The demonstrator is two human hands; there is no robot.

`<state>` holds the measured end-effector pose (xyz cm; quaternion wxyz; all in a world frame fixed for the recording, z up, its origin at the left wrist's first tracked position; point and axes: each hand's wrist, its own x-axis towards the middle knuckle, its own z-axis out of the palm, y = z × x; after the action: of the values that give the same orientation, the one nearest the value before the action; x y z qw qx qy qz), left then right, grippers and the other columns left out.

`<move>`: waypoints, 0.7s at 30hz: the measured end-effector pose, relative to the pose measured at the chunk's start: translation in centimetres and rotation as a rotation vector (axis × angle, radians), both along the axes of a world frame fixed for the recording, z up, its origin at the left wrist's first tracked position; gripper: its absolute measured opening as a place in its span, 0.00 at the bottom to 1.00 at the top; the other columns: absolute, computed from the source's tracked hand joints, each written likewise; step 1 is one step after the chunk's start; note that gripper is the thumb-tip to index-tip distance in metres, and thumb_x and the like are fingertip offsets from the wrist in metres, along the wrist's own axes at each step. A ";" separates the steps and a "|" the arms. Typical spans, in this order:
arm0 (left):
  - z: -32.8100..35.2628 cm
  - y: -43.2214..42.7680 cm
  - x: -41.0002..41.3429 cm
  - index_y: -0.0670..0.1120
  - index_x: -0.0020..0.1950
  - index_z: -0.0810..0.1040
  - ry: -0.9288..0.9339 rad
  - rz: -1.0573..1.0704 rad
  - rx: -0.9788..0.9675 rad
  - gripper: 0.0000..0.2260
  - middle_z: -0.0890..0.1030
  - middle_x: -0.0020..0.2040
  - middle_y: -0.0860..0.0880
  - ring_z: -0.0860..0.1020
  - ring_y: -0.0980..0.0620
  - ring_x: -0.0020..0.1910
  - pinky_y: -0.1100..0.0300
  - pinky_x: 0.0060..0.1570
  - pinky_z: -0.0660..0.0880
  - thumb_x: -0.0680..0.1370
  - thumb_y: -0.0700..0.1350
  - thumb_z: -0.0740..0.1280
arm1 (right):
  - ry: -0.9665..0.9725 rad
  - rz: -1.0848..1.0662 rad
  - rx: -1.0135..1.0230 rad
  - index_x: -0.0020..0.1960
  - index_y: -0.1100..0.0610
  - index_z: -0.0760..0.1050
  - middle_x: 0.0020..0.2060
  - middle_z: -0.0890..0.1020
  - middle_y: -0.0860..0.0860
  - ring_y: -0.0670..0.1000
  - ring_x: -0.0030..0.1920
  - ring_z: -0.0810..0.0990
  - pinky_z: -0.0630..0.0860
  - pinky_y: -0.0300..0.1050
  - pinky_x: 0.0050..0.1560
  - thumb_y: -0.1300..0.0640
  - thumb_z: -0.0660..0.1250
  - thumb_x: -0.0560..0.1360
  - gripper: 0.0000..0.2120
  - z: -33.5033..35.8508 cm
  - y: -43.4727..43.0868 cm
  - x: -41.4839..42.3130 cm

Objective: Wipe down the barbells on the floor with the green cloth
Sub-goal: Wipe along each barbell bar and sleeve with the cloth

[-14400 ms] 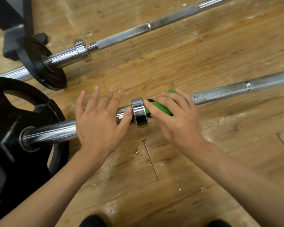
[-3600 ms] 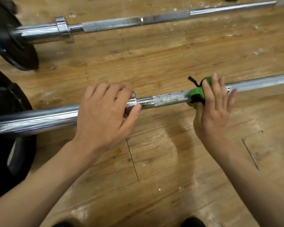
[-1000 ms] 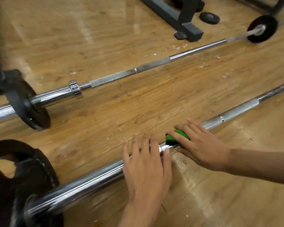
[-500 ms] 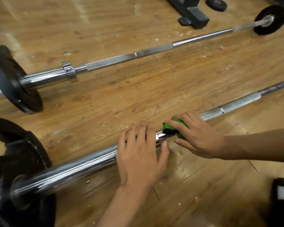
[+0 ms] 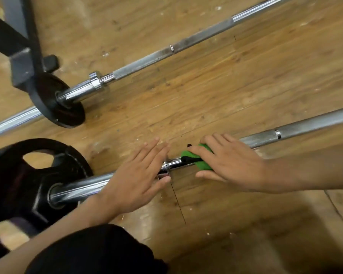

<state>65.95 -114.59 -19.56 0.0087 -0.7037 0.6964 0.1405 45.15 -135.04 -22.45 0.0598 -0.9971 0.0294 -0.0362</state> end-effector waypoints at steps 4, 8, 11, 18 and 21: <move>0.8 -0.7 0.7 0.41 0.84 0.55 -0.039 -0.013 0.153 0.34 0.60 0.84 0.43 0.48 0.47 0.85 0.52 0.82 0.47 0.87 0.63 0.49 | -0.028 0.018 -0.042 0.69 0.56 0.70 0.52 0.77 0.58 0.58 0.46 0.77 0.74 0.50 0.41 0.33 0.49 0.82 0.31 -0.6 0.2 0.4; 2.6 -1.4 -1.2 0.41 0.85 0.56 -0.297 0.078 0.217 0.36 0.60 0.83 0.42 0.53 0.42 0.84 0.48 0.81 0.46 0.86 0.65 0.45 | -0.110 -0.009 -0.027 0.68 0.55 0.73 0.50 0.78 0.57 0.57 0.46 0.77 0.73 0.49 0.43 0.35 0.57 0.82 0.27 -1.0 -0.1 0.9; 3.5 -2.0 -4.3 0.43 0.85 0.54 -0.401 0.162 0.259 0.38 0.59 0.83 0.42 0.55 0.41 0.83 0.45 0.79 0.52 0.84 0.69 0.42 | -0.161 0.006 -0.033 0.67 0.54 0.75 0.51 0.79 0.56 0.57 0.47 0.78 0.73 0.49 0.45 0.38 0.60 0.81 0.24 -1.5 -0.4 1.1; 3.7 -5.9 -9.6 0.43 0.81 0.33 -0.290 0.617 0.423 0.47 0.42 0.86 0.43 0.34 0.48 0.82 0.50 0.82 0.38 0.74 0.77 0.31 | -0.148 -0.004 0.034 0.65 0.52 0.76 0.50 0.80 0.53 0.56 0.46 0.78 0.72 0.48 0.44 0.40 0.66 0.78 0.21 -0.9 -0.8 1.8; 5.0 -5.5 -9.5 0.42 0.82 0.33 -0.320 0.481 0.532 0.48 0.40 0.85 0.44 0.30 0.49 0.81 0.51 0.82 0.35 0.74 0.76 0.30 | -0.137 0.001 0.036 0.66 0.53 0.74 0.51 0.79 0.54 0.56 0.46 0.78 0.72 0.48 0.45 0.40 0.64 0.80 0.22 -0.7 -0.8 1.7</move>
<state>56.42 -120.05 -14.58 0.2662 -0.8329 0.4408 0.2026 46.80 -135.87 -23.18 0.0795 -0.9911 0.0251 -0.1039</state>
